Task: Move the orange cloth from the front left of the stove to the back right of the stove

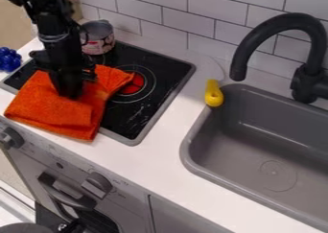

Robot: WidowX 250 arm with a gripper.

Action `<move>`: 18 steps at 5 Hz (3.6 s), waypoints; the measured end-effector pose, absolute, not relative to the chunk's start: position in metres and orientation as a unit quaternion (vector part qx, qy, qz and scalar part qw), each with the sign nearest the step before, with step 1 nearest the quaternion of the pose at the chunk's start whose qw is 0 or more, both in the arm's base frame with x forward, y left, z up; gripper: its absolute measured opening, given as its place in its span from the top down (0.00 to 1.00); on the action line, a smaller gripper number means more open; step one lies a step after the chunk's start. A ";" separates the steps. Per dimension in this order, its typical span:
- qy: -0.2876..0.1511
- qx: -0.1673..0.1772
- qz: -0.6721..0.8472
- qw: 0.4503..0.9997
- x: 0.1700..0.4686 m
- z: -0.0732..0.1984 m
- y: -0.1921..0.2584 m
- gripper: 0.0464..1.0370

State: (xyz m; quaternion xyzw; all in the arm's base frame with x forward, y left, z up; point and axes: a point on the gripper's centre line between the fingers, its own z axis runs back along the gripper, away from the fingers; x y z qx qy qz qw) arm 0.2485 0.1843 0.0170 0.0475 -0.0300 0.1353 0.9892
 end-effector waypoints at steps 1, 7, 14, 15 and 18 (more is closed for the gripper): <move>-0.034 0.047 0.138 0.989 0.251 0.012 0.185 0.99; -0.022 0.029 0.064 0.997 0.288 0.001 0.094 0.99; -0.057 0.013 0.057 0.997 0.342 0.004 0.086 0.99; -0.066 0.012 0.071 0.995 0.351 0.005 0.094 0.99; -0.082 0.013 0.105 0.991 0.375 0.006 0.101 0.99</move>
